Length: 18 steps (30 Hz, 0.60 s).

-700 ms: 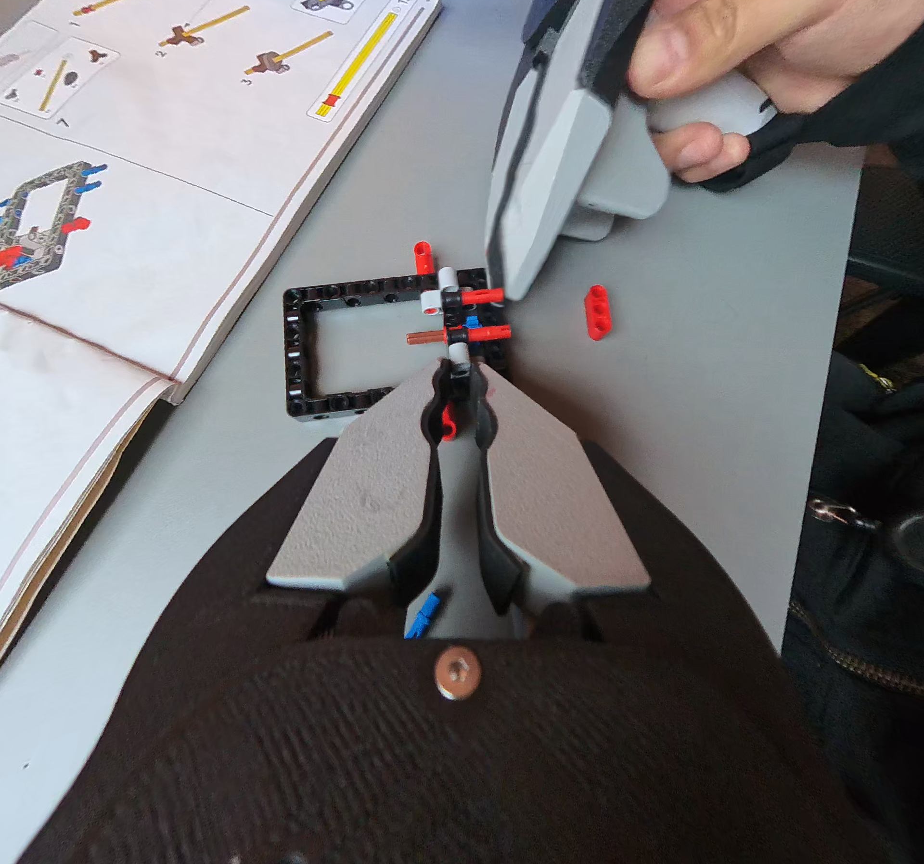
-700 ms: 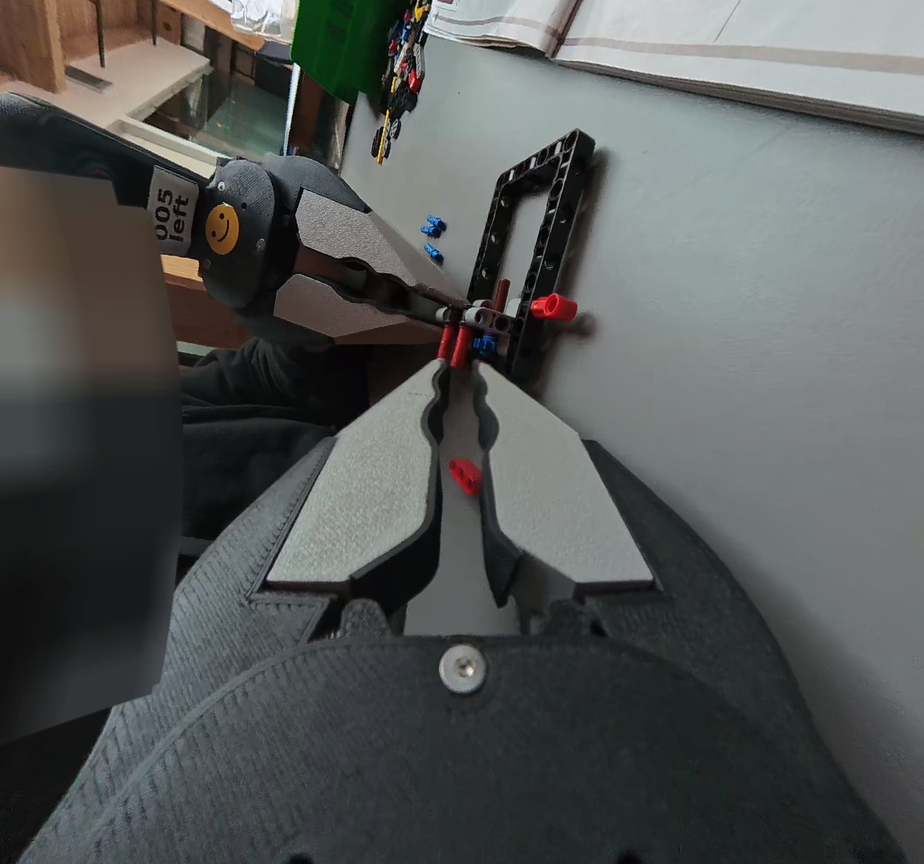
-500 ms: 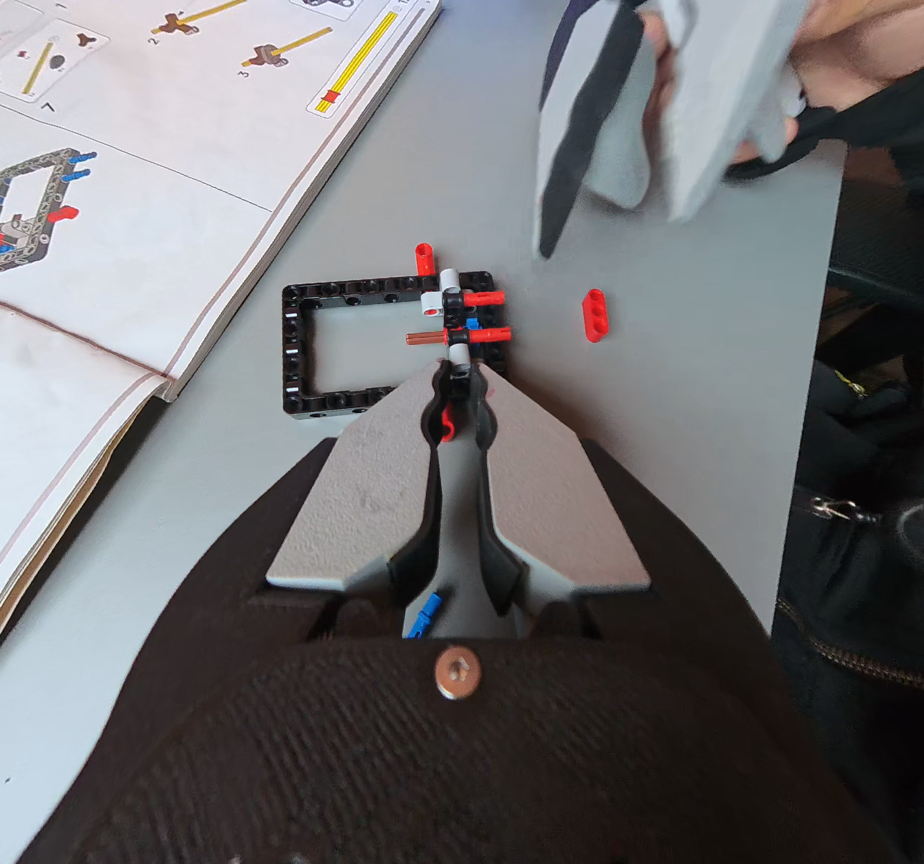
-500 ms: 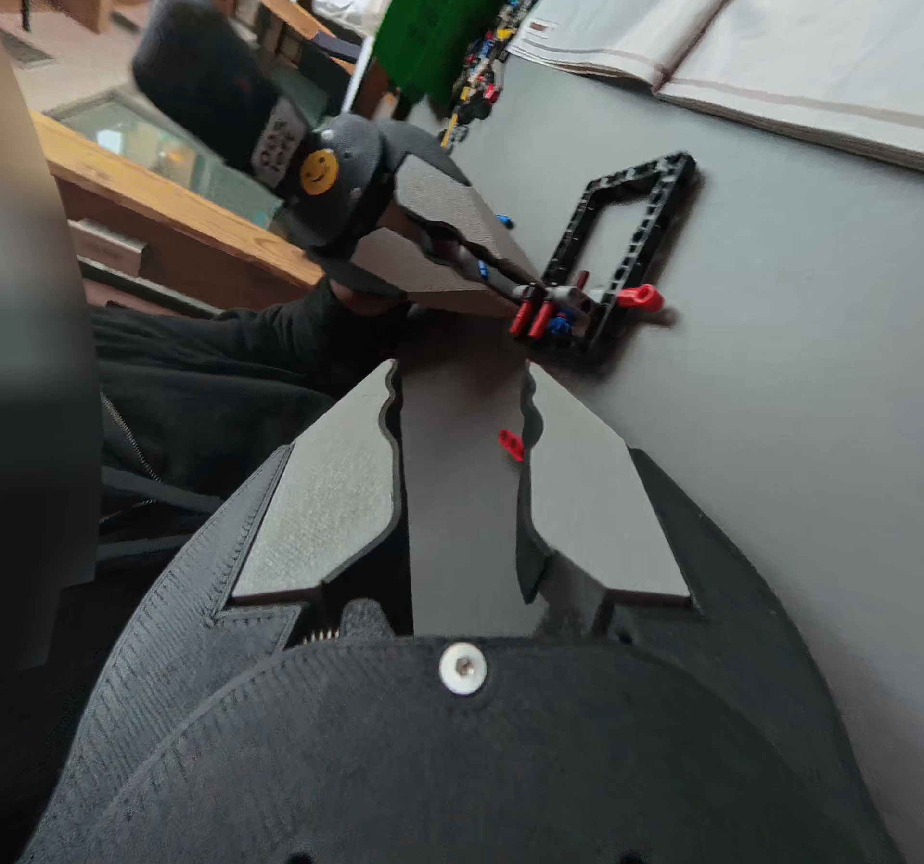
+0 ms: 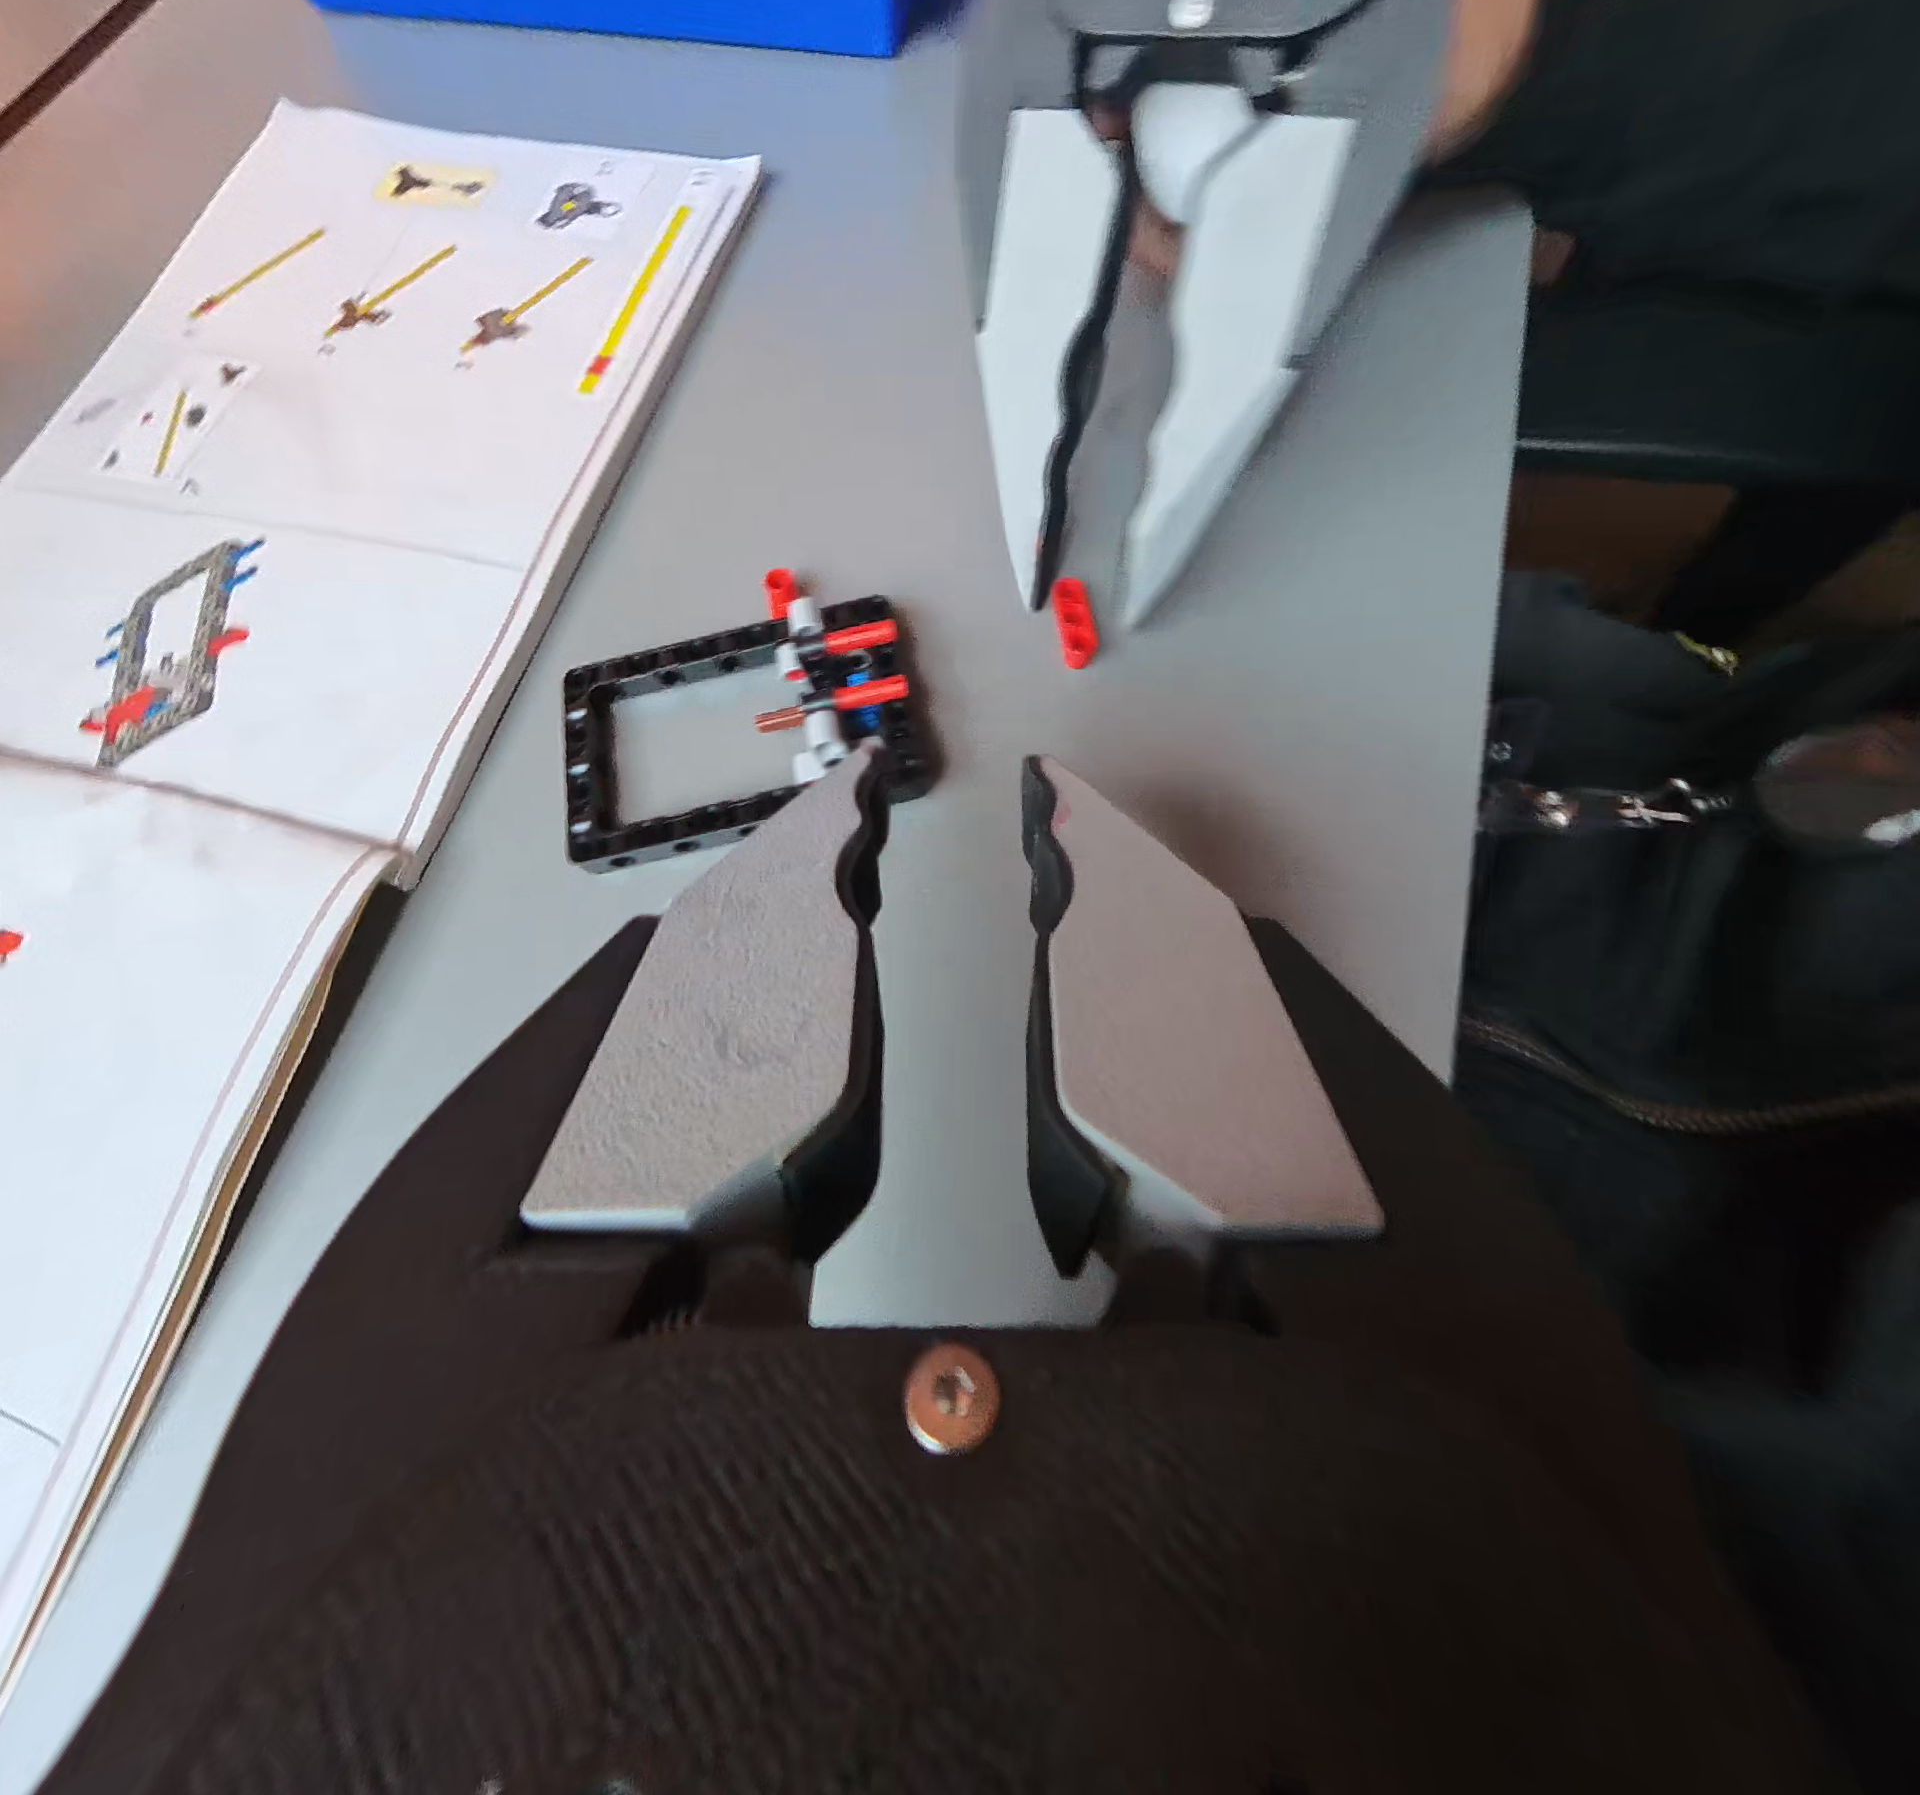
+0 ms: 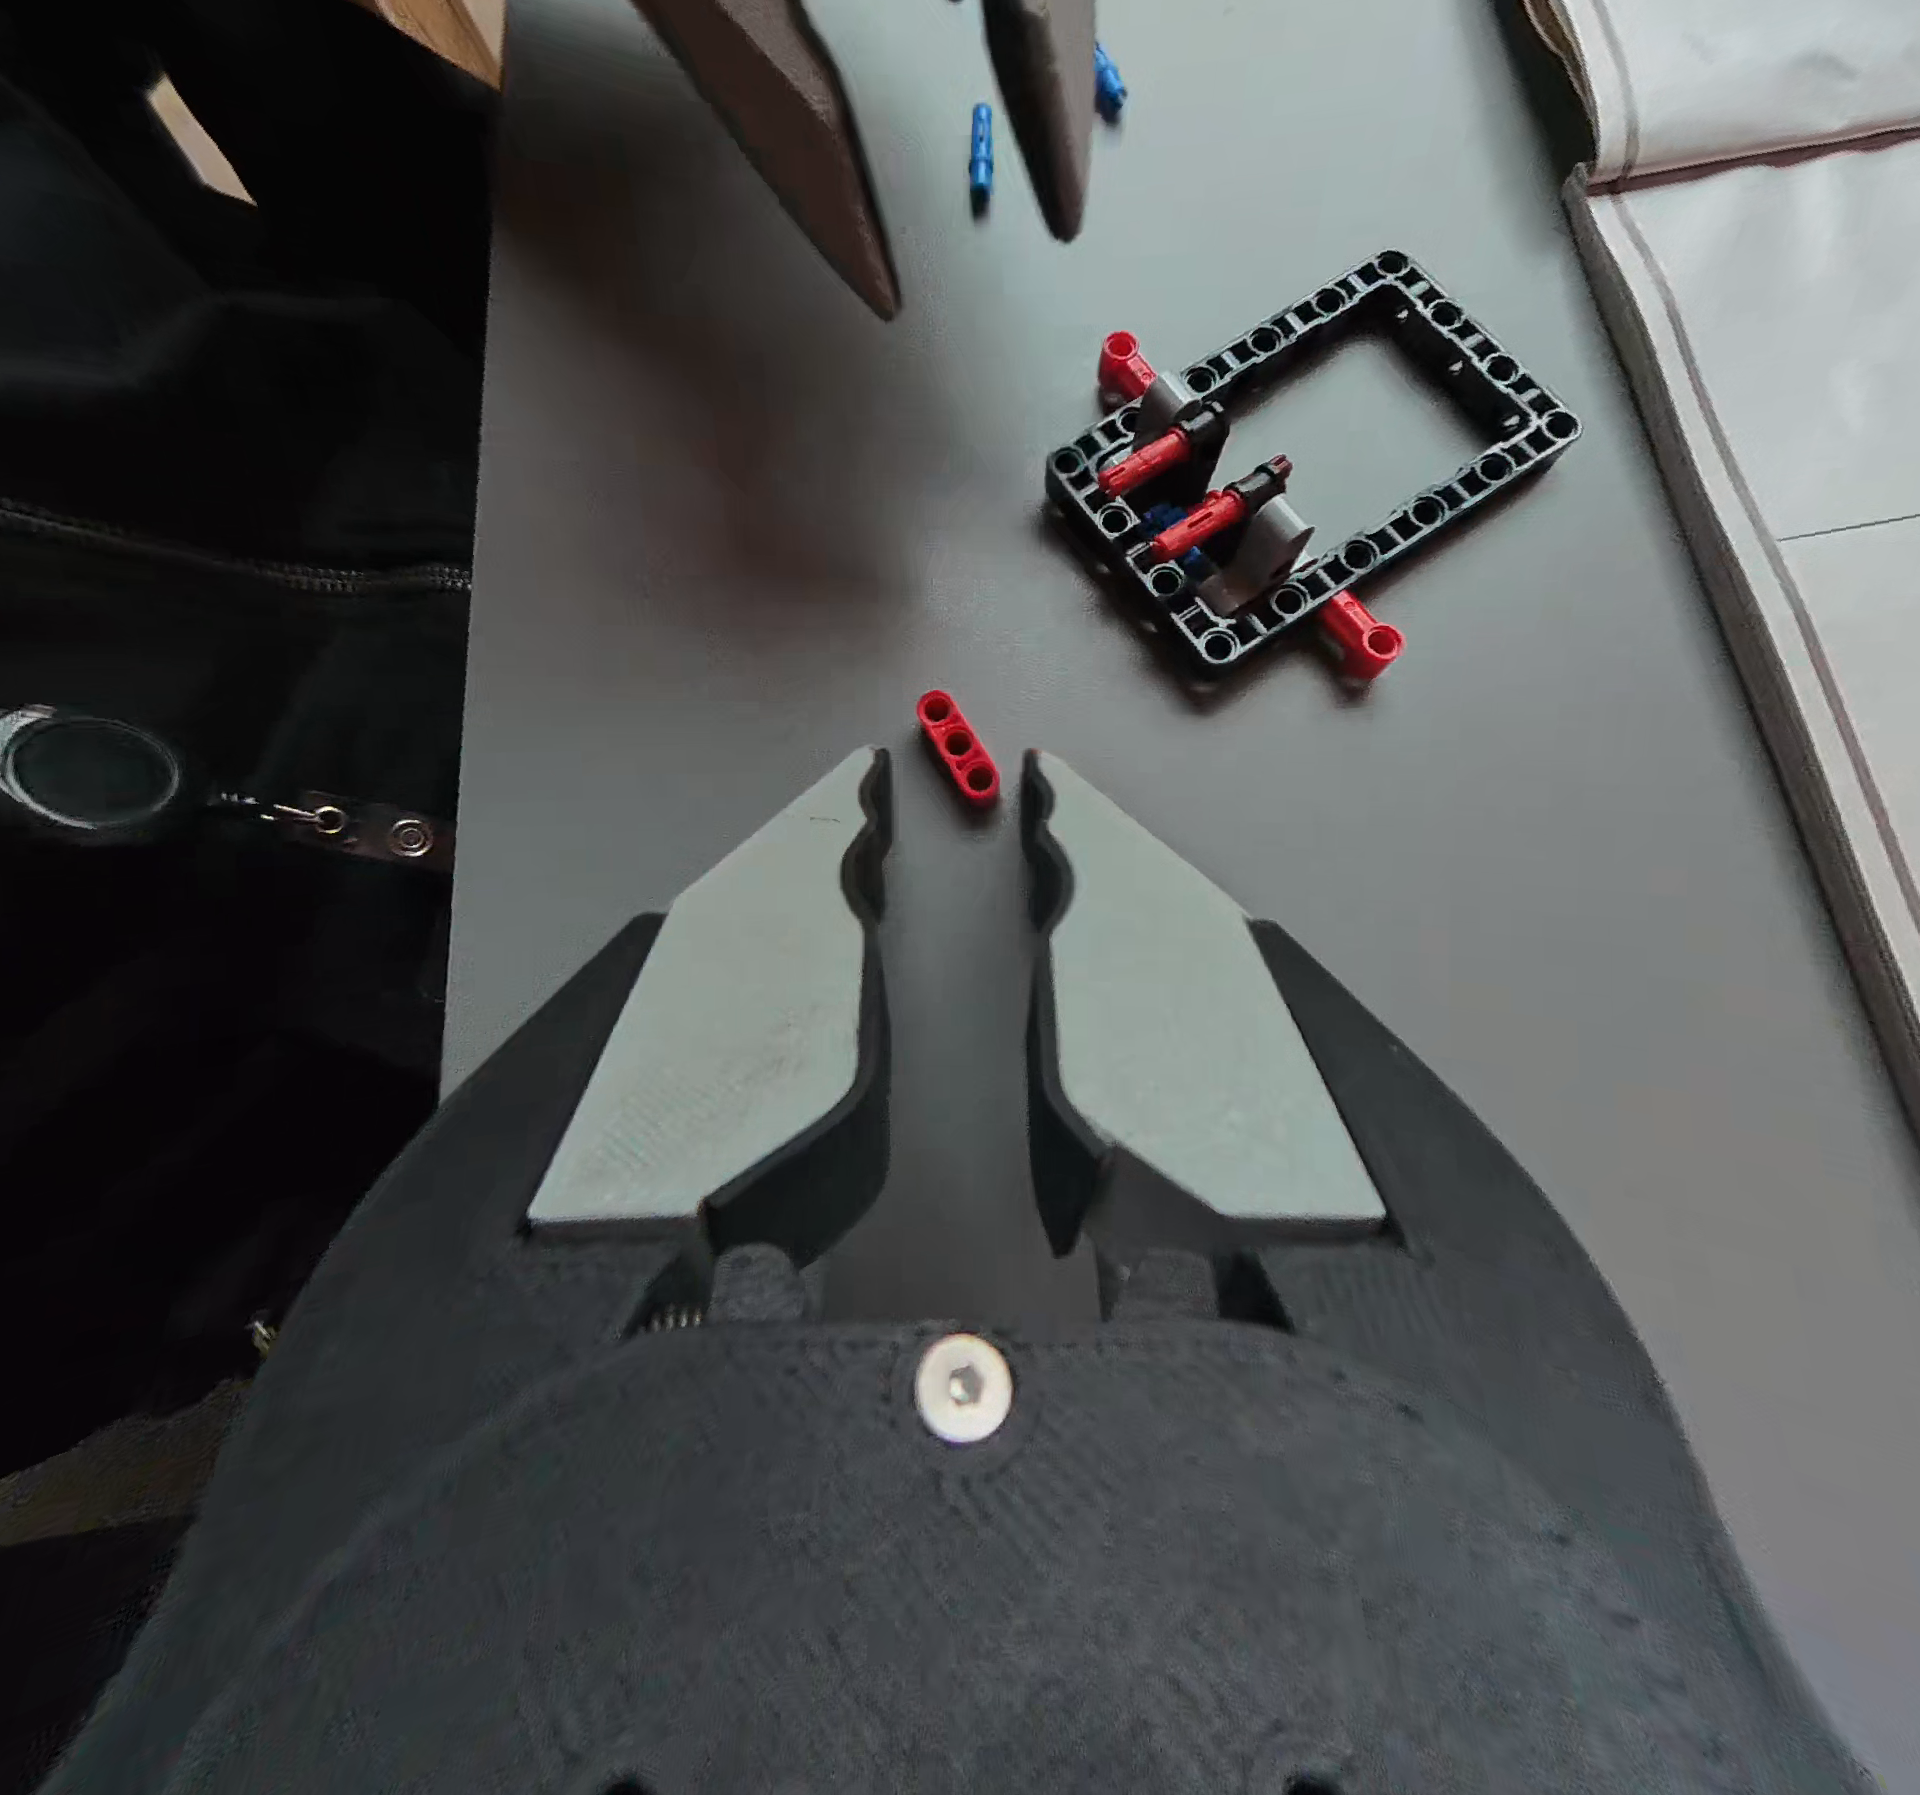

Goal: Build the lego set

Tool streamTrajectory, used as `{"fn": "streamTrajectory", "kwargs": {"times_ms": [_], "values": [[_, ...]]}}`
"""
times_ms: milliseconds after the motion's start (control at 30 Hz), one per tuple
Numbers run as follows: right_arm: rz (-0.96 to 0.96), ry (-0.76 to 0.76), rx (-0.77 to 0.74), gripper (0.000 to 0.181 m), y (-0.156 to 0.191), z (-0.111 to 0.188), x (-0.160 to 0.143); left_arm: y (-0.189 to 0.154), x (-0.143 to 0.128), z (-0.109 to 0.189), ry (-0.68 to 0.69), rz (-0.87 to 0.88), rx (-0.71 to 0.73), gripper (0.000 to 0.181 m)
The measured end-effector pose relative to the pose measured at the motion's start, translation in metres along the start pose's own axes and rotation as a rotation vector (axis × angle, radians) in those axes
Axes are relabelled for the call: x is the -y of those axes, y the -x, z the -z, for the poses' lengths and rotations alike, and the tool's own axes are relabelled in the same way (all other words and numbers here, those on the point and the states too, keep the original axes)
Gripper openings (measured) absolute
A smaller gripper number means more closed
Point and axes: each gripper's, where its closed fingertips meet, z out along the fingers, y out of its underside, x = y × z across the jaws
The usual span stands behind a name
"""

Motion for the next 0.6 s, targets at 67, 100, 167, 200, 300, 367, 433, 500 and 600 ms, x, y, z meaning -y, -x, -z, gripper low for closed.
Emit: {"fn": "streamTrajectory", "kwargs": {"times_ms": [67, 100, 167, 200, 300, 367, 433, 500, 600], "values": [[-0.002, -0.002, 0.017, 0.005, -0.001, -0.001, 0.000, -0.016, 0.002, -0.004, 0.033, -0.101, -0.010, 0.022], [-0.023, -0.002, 0.033, 0.005, -0.001, 0.000, 0.000, -0.024, 0.002, -0.007, 0.047, -0.167, -0.008, 0.020], [-0.104, -0.022, 0.086, 0.005, 0.001, 0.001, 0.003, -0.031, 0.002, -0.016, 0.075, -0.319, 0.043, 0.015], [-0.158, -0.043, 0.129, 0.004, 0.004, 0.003, 0.006, -0.032, 0.003, -0.020, 0.080, -0.394, 0.089, 0.013], [-0.308, -0.135, 0.309, 0.005, 0.015, 0.015, 0.020, -0.042, 0.007, -0.032, 0.073, -0.566, 0.133, 0.002], [-0.384, -0.178, 0.415, 0.004, 0.020, 0.023, 0.026, -0.041, 0.005, -0.039, 0.100, -0.589, 0.150, 0.006], [-0.455, -0.192, 0.479, 0.004, 0.020, 0.027, 0.027, -0.038, 0.009, -0.041, 0.086, -0.584, 0.179, 0.010], [-0.507, -0.160, 0.507, 0.004, 0.020, 0.025, 0.021, -0.034, 0.015, -0.037, 0.053, -0.568, 0.212, 0.014], [-0.533, -0.168, 0.567, 0.004, 0.025, 0.022, 0.023, -0.036, 0.017, -0.037, 0.040, -0.551, 0.199, 0.016]]}}
